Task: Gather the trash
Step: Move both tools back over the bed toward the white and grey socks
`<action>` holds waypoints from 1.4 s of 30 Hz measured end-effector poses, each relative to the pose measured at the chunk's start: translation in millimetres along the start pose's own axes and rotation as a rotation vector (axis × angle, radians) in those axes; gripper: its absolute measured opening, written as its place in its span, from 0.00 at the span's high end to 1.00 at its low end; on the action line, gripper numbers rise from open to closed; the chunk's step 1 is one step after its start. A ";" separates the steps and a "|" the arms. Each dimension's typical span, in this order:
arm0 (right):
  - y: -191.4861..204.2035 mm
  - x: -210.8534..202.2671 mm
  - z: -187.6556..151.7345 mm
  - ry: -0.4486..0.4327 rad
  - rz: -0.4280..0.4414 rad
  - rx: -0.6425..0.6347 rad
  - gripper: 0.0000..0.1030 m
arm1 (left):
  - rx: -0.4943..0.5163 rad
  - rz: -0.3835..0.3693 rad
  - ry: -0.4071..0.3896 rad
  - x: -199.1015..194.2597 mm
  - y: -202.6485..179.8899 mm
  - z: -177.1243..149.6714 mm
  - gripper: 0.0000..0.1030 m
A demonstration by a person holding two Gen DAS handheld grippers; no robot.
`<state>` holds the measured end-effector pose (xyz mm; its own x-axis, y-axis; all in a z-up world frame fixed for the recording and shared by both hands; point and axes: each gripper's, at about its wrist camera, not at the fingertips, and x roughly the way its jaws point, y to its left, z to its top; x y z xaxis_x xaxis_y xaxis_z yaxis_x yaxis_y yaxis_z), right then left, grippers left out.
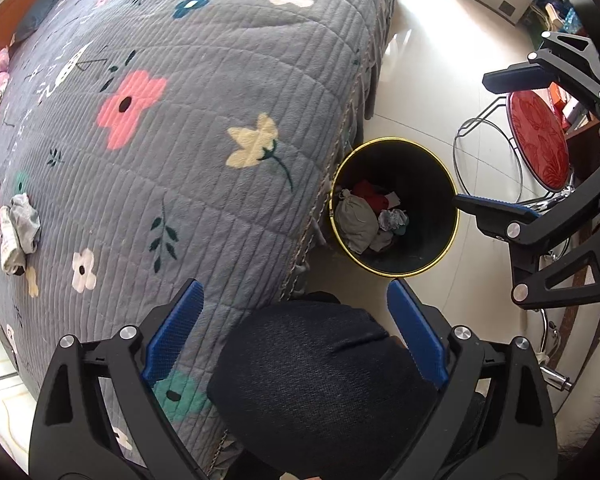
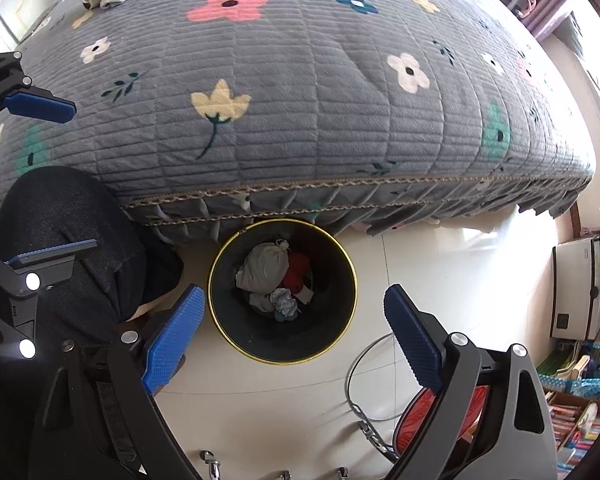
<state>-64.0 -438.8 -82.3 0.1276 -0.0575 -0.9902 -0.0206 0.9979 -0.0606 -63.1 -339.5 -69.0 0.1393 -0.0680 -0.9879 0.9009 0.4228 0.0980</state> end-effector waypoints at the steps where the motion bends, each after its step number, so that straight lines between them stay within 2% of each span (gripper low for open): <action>1: 2.6 -1.0 3.8 -0.004 0.002 -0.004 0.15 | -0.006 -0.002 0.000 -0.2 3.6 -1.3 0.12; 9: 22.5 -10.8 42.8 -0.047 0.020 -0.039 0.15 | -0.088 -0.004 0.003 -0.9 48.7 -16.5 0.12; 25: 87.7 -10.4 151.1 -0.109 0.077 -0.161 0.14 | -0.275 0.032 0.004 -0.4 179.4 -55.5 0.11; 33: 121.8 -2.7 197.2 -0.119 0.088 -0.212 0.14 | -0.333 0.042 0.006 4.6 237.0 -74.1 0.11; 42: 153.0 7.0 239.0 -0.127 0.090 -0.244 0.14 | -0.355 0.060 -0.010 15.4 285.1 -77.4 0.11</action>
<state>170.7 -279.8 -68.3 0.2369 0.0499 -0.9702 -0.2730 0.9619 -0.0172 164.1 -150.1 -65.5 0.1933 -0.0417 -0.9803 0.6922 0.7139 0.1061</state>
